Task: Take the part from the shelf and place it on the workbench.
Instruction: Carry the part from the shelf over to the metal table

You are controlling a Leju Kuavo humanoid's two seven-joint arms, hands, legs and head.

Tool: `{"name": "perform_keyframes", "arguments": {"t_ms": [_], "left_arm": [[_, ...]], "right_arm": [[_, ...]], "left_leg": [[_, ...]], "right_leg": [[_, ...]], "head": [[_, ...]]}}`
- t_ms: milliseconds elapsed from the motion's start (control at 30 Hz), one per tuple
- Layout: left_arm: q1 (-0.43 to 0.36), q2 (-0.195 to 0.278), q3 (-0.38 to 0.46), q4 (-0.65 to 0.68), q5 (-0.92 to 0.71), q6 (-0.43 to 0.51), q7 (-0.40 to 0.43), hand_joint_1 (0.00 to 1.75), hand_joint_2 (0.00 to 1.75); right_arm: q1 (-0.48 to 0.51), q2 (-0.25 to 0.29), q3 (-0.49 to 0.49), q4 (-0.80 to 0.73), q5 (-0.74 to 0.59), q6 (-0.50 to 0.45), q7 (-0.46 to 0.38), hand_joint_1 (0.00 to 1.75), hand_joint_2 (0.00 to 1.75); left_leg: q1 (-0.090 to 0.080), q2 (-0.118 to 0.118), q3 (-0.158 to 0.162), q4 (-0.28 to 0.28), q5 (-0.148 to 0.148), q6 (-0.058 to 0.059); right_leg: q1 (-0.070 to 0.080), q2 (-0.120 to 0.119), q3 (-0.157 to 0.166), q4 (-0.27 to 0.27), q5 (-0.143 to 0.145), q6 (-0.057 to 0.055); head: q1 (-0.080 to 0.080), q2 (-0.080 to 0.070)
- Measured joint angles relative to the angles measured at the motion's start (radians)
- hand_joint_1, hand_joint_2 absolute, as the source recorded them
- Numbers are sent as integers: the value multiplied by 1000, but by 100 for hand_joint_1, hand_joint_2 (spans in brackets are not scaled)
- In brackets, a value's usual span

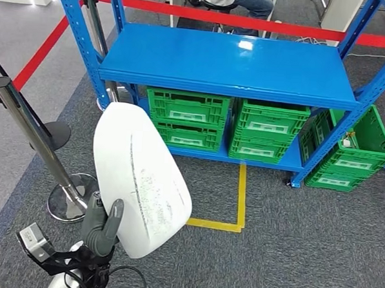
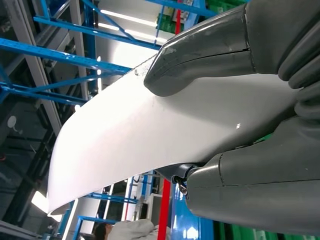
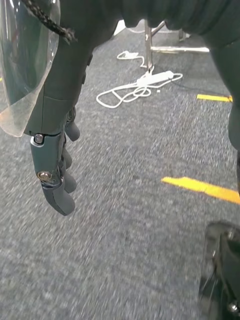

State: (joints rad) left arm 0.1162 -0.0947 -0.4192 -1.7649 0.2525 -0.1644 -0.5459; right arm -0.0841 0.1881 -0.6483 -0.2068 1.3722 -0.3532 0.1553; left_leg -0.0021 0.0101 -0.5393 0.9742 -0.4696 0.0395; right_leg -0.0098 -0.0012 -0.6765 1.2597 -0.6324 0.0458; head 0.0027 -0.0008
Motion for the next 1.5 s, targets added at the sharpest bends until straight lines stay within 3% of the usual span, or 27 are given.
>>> {"name": "perform_keyframes", "arguments": {"t_ms": [33,67,133,200,233,333,400,467,500,533,567,633,700,800,867,900,967,1033,1067,1167,1233,1333,1400,1500], "left_arm": [[0,0,0,0,0,0,0,175,175],[0,0,0,1,0,0,0,175,175],[1,0,0,1,0,0,0,175,175],[1,0,0,1,2,0,-1,175,175],[2,0,0,1,2,0,-1,175,175],[4,0,0,1,3,-2,-2,175,175],[6,0,0,1,3,-3,-3,175,175],[8,1,0,1,3,-3,-3,175,175],[9,1,0,1,4,-3,-3,175,175],[10,1,0,1,5,-3,-4,175,175],[11,1,0,1,7,-3,-5,175,175],[12,1,0,1,9,0,-8,175,175],[14,0,1,0,9,9,-8,175,175],[18,-2,2,-1,8,19,-8,175,175],[18,-5,3,-1,7,19,-8,175,175],[19,-7,3,-1,7,19,-8,175,175],[20,-9,4,-1,7,19,-8,175,175],[22,-9,4,-1,7,19,-8,175,175],[23,-9,4,-1,7,19,-8,175,175],[23,-9,4,-1,7,21,-8,175,175],[23,-10,4,-1,5,30,-6,175,175],[25,-14,5,-1,-20,100,12,175,175],[23,-19,5,0,-56,202,29,175,175],[17,-21,4,7,-85,289,40,175,175]], "right_arm": [[0,0,0,0,0,0,0,0,175],[1,-1,0,0,0,0,0,0,175],[0,-1,0,0,0,-1,-1,0,175],[-2,-1,0,0,1,-1,-2,0,175],[-2,-1,0,0,1,-2,-3,0,175],[2,-1,0,0,1,-2,-4,0,175],[3,-1,0,0,1,-3,-4,0,175],[3,-1,0,0,1,-3,-5,0,175],[4,-1,0,0,1,-3,-5,0,175],[5,-1,0,0,1,-3,-5,0,175],[5,-1,0,0,1,-3,-6,0,175],[6,0,0,0,0,-5,-11,0,175],[5,1,0,0,0,-10,-17,0,175],[5,2,0,0,-1,-16,-21,0,175],[6,2,1,0,-1,-17,-22,0,175],[6,2,1,0,-1,-17,-22,0,175],[6,2,1,0,-1,-17,-22,0,175],[10,1,0,0,-1,-17,-21,0,175],[11,1,0,0,-2,-17,-21,0,175],[12,0,0,0,-1,-18,-23,0,175],[11,0,1,0,-1,-18,-28,0,175],[16,0,1,0,-5,-19,-39,0,175],[18,2,0,0,-13,-17,-41,0,175],[21,3,-1,0,-16,-3,-52,0,175]], "left_leg": [[-1,0,-13,1,9,-1],[-1,0,-25,3,17,-2],[-3,0,-45,10,29,-9],[-6,-1,-58,19,39,-18],[-8,0,-63,22,44,-23],[-8,-2,-73,34,42,-40],[-4,-4,-95,100,-18,-53],[0,-5,-136,232,-99,-62],[1,-5,-150,286,-121,-64],[2,-5,-150,309,-121,-65],[3,-5,-132,292,-101,-63],[2,-7,-60,171,-39,-51],[-2,-8,-6,63,-9,-38],[-4,-7,1,25,-10,-27],[2,-6,1,11,-6,-17],[5,-5,-1,6,-2,-12],[4,-4,-7,6,1,-8],[3,-3,-11,8,3,-6],[3,-3,-12,10,3,-7],[2,-5,-14,21,-1,-14],[-3,-6,-22,29,0,-25],[-2,-7,-31,38,-1,-40],[0,-7,-50,88,-39,-51],[3,-7,-126,274,-134,-62]], "right_leg": [[0,0,8,18,10,1],[0,0,33,-1,38,1],[0,0,128,-128,87,-4],[1,0,213,-258,84,-11],[2,1,228,-290,73,-16],[0,-2,219,-302,75,-39],[-2,-5,212,-304,86,-55],[-1,-7,205,-302,95,-61],[0,-7,201,-300,100,-61],[1,-7,199,-297,103,-61],[1,-6,196,-294,105,-60],[3,-5,191,-289,105,-58],[5,-4,183,-284,107,-51],[7,-4,171,-282,111,-35],[7,-4,153,-257,89,-26],[7,-3,131,-216,63,-22],[4,-1,67,-84,2,-15],[1,-1,24,5,-17,-10],[0,-1,30,-6,3,-8],[-5,-1,120,-197,100,-6],[-6,1,152,-262,112,-12],[-6,3,151,-263,115,-30],[-8,2,149,-266,121,-41],[-7,-1,143,-265,125,-49]], "head": [[0,0],[0,0],[1,0],[1,0],[0,0],[0,0],[-3,0],[-5,0],[-4,0],[-4,0],[-4,0],[-4,0],[-4,0],[-3,0],[0,0],[2,0],[5,0],[5,0],[5,0],[6,0],[5,0],[2,0],[-1,0],[-5,0]]}}
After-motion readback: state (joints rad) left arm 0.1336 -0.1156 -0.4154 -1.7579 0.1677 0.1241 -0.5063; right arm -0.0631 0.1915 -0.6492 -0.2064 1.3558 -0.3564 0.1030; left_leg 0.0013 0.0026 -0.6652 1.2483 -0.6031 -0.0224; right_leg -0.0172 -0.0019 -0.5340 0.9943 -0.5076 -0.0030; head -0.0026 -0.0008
